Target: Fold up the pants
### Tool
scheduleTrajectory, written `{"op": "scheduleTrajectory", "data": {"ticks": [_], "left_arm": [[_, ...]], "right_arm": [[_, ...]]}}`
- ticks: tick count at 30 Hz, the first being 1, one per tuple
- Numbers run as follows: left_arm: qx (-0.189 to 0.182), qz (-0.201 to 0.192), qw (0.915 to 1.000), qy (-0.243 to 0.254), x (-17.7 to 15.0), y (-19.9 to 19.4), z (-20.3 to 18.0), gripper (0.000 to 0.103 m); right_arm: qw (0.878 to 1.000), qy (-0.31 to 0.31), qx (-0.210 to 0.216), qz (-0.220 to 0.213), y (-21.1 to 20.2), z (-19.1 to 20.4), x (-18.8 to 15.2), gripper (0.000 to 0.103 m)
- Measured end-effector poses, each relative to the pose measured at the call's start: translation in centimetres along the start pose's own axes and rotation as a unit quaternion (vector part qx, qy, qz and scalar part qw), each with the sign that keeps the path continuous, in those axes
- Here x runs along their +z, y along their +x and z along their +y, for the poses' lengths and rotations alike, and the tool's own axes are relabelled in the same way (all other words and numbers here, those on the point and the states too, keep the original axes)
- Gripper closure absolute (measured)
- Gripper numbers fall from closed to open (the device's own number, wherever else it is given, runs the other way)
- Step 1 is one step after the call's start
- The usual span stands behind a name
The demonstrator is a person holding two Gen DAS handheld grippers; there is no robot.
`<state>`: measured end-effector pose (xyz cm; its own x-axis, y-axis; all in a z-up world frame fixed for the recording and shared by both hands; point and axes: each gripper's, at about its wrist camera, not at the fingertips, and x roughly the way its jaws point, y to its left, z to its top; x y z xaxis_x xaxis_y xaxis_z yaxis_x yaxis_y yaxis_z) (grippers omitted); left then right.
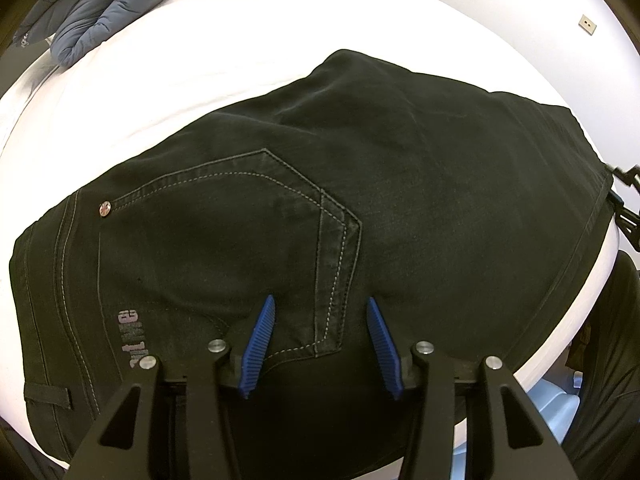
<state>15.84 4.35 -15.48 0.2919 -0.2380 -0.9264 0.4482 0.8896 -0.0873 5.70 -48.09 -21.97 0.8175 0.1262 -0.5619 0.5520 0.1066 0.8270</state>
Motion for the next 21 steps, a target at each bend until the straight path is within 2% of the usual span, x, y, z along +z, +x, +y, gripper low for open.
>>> {"op": "scheduleTrajectory", "data": {"ticks": [1, 5, 13, 16, 19, 21], "left_arm": [[0.0, 0.0, 1.0, 0.0, -0.1, 0.0, 0.0, 0.052], [0.0, 0.001, 1.0, 0.003, -0.1, -0.1, 0.1, 0.052], [0.007, 0.01, 0.9997, 0.023, 0.1, 0.0, -0.6, 0.05], [0.006, 0.015, 0.9994, 0.029, 0.2, 0.1, -0.8, 0.049], [0.006, 0.021, 0.9991, 0.037, 0.1, -0.1, -0.7, 0.049], [0.005, 0.023, 0.9989, 0.04, 0.1, -0.2, -0.6, 0.049]], "right_arm": [[1.0, -0.003, -0.011, 0.0, 0.2, -0.1, -0.1, 0.101], [0.999, -0.009, -0.034, -0.011, -0.7, -0.3, -0.8, 0.101], [0.999, -0.002, -0.034, -0.014, -3.2, 0.2, -1.5, 0.102], [0.999, 0.016, -0.036, -0.01, -3.2, -0.6, -1.4, 0.102], [0.998, 0.014, -0.053, -0.008, -2.5, -1.6, -1.3, 0.102], [0.999, 0.008, -0.051, -0.006, -1.6, -2.4, -0.9, 0.102]]}}
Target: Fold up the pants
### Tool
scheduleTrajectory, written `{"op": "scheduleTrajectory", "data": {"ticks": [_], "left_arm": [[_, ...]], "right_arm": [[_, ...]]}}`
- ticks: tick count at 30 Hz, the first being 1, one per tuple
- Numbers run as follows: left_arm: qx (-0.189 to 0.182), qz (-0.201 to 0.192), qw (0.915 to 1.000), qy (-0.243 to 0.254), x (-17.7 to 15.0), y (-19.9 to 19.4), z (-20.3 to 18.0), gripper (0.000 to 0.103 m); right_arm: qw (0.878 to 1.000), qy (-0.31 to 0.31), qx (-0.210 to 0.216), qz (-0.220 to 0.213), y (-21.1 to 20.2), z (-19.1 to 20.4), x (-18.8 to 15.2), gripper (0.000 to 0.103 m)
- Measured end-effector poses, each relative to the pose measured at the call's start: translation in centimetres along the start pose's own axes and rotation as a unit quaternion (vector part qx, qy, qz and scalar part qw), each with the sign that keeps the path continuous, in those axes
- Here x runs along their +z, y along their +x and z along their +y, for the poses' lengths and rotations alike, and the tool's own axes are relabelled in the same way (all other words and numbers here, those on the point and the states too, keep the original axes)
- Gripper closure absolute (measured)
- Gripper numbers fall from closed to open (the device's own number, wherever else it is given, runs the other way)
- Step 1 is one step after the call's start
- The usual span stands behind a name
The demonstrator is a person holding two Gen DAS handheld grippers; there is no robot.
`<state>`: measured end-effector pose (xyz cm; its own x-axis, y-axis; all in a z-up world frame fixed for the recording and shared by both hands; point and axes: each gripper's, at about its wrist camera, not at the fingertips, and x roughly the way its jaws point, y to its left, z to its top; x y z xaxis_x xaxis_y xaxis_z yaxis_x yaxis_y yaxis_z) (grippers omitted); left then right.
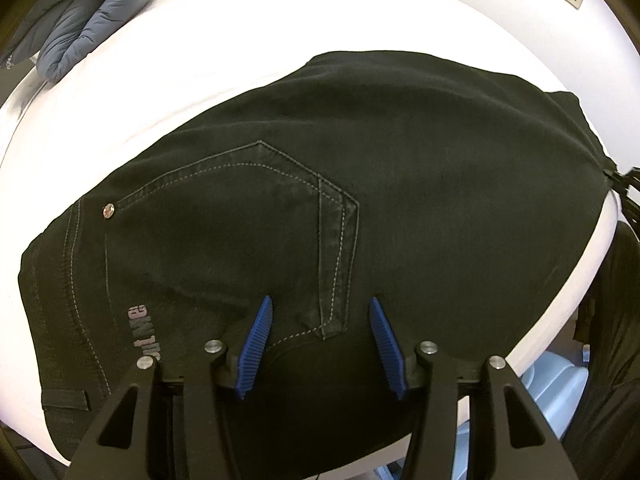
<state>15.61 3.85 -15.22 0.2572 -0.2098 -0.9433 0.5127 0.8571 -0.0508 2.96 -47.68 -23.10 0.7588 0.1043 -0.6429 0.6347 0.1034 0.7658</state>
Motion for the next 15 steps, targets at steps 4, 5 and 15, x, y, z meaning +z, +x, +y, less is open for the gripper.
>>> {"op": "scheduleTrajectory", "data": {"ticks": [4, 5, 15], "left_arm": [[0.002, 0.001, 1.0, -0.003, -0.4, -0.3, 0.3, 0.049], [0.004, 0.0, 1.0, -0.003, -0.5, -0.4, 0.3, 0.049], [0.006, -0.025, 0.9995, -0.019, -2.6, -1.3, 0.2, 0.046]], "right_arm": [[1.0, -0.005, 0.007, 0.008, 0.8, 0.0, 0.4, 0.102], [1.0, -0.004, 0.009, 0.009, 0.8, 0.0, 0.4, 0.102], [0.992, -0.067, -0.078, -0.073, -3.9, 3.3, 1.4, 0.096]]}}
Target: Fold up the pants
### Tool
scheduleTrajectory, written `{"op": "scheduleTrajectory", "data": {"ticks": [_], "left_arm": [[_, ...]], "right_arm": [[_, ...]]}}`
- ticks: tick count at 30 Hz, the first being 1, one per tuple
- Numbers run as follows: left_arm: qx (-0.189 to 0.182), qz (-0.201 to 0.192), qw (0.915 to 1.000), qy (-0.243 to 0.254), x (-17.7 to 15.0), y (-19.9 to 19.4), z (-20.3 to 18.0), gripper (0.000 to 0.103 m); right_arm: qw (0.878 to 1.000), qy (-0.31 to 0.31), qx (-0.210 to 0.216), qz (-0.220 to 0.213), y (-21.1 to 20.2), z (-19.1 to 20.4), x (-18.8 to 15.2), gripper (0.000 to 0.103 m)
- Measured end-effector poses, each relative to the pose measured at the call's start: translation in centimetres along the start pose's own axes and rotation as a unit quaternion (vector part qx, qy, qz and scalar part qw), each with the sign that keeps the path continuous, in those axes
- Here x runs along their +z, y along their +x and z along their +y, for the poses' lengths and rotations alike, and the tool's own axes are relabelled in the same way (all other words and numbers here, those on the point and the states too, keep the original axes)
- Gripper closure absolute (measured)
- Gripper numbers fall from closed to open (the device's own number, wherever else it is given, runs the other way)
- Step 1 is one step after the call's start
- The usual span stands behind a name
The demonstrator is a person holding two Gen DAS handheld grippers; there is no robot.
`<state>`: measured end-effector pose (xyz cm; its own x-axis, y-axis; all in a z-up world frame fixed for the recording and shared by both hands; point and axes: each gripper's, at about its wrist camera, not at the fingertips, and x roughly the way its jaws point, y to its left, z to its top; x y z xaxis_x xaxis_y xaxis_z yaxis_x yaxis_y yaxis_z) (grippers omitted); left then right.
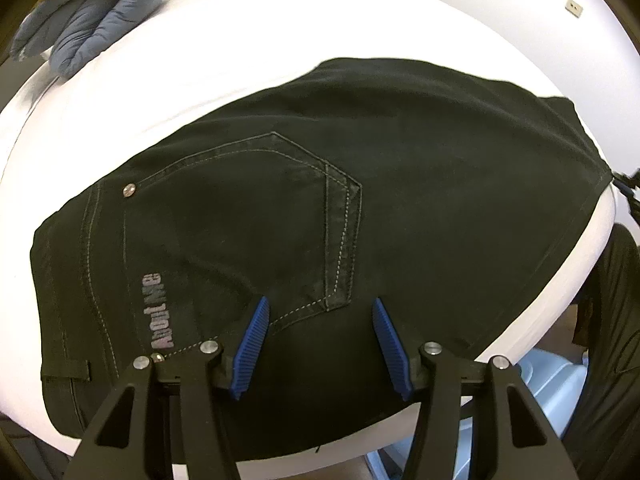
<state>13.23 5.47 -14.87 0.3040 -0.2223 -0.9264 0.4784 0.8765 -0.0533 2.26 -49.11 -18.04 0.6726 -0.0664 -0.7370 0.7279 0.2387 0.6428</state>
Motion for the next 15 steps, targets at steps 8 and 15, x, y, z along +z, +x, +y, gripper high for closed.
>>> {"op": "scheduleTrajectory", "data": {"ticks": [8, 15], "left_arm": [[-0.014, -0.044, 0.9986, -0.026, 1.6, -0.4, -0.1, 0.046], [-0.012, -0.043, 0.9971, -0.061, 3.3, 1.8, -0.5, 0.046]], "right_arm": [[0.944, -0.196, 0.194, 0.18, 6.9, 15.8, -8.0, 0.093], [0.905, -0.215, 0.163, 0.331, 21.5, 20.0, -19.3, 0.098]]}}
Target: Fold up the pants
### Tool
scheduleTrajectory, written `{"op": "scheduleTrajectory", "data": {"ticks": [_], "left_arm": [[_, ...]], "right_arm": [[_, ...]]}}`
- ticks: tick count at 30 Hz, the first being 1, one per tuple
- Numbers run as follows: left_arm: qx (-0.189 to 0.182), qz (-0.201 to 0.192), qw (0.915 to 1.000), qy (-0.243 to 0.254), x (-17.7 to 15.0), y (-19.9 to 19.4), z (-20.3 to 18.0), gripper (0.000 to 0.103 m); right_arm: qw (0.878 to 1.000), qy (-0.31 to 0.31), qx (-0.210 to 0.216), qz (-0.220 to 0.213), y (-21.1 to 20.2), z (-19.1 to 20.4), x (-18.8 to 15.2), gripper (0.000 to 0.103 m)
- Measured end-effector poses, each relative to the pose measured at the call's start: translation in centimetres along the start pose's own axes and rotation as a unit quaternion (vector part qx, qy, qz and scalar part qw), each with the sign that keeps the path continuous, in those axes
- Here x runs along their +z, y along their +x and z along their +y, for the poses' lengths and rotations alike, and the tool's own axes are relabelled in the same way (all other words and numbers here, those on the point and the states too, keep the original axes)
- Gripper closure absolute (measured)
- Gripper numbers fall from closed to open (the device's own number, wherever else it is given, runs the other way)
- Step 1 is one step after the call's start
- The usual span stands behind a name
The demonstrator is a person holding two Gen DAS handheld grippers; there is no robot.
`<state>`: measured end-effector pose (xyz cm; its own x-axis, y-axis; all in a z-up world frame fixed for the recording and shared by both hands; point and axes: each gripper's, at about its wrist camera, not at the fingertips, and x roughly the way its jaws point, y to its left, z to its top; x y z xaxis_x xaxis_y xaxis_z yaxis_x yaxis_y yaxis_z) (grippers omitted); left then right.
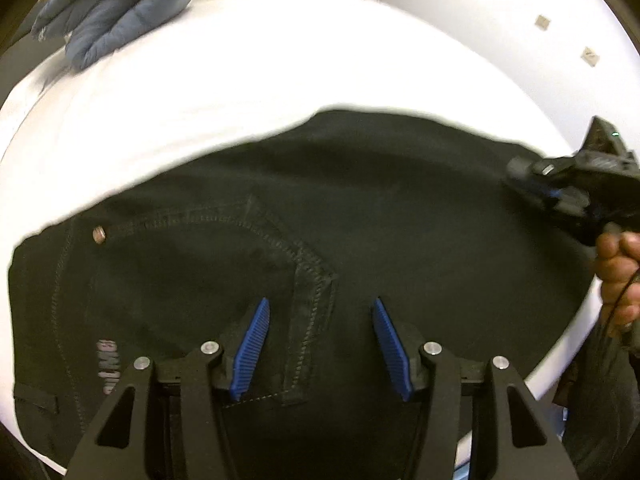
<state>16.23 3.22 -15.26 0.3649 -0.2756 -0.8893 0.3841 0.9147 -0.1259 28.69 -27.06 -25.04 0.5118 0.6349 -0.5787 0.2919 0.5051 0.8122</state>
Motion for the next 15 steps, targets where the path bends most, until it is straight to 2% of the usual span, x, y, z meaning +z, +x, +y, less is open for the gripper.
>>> {"op": "scheduleTrajectory", "data": {"ticks": [1, 2, 4, 5, 7, 8, 9, 10, 12, 13, 15], "left_arm": [[-0.003, -0.003, 1.0, -0.005, -0.1, 0.2, 0.4, 0.046], [-0.007, -0.007, 0.9999, -0.008, -0.3, 0.0, 0.6, 0.048], [-0.006, -0.009, 0.9999, -0.009, -0.7, -0.3, 1.4, 0.048], [-0.008, -0.011, 0.9998, -0.013, -1.0, -0.4, 1.8, 0.049], [-0.014, -0.015, 0.9996, -0.019, -1.4, -0.8, 2.5, 0.053], [-0.012, -0.017, 0.9995, -0.021, -1.6, -1.1, 2.6, 0.055], [-0.008, -0.019, 0.9995, -0.024, -1.6, -1.5, 2.7, 0.055], [-0.006, -0.027, 0.9993, -0.026, -1.5, -2.2, 2.7, 0.055], [-0.008, -0.048, 0.9985, -0.025, -1.3, -3.4, 2.0, 0.055], [-0.014, -0.055, 0.9981, -0.025, -1.0, -3.7, 1.5, 0.055], [-0.03, -0.066, 0.9972, -0.018, 0.5, -3.5, 0.5, 0.054]], "right_arm": [[1.0, 0.023, 0.007, -0.005, 0.3, -1.5, 0.3, 0.103], [0.998, 0.04, 0.032, -0.023, -0.4, -2.5, 0.6, 0.103], [0.994, 0.037, -0.016, -0.102, -4.8, -3.9, 1.5, 0.103], [0.989, 0.054, -0.023, -0.137, -7.2, -5.4, 2.0, 0.103], [0.968, 0.118, -0.015, -0.222, -13.4, -10.3, 2.6, 0.103], [0.957, 0.137, -0.027, -0.256, -16.1, -11.8, 2.6, 0.103], [0.941, 0.155, -0.044, -0.298, -19.5, -13.1, 2.3, 0.103], [0.931, 0.164, -0.054, -0.321, -21.7, -13.6, 2.0, 0.103], [0.907, 0.187, -0.114, -0.361, -25.4, -13.5, 1.0, 0.103], [0.902, 0.186, -0.109, -0.374, -26.4, -13.0, 0.4, 0.098], [0.915, 0.159, -0.082, -0.362, -25.8, -10.7, -0.4, 0.097]]}}
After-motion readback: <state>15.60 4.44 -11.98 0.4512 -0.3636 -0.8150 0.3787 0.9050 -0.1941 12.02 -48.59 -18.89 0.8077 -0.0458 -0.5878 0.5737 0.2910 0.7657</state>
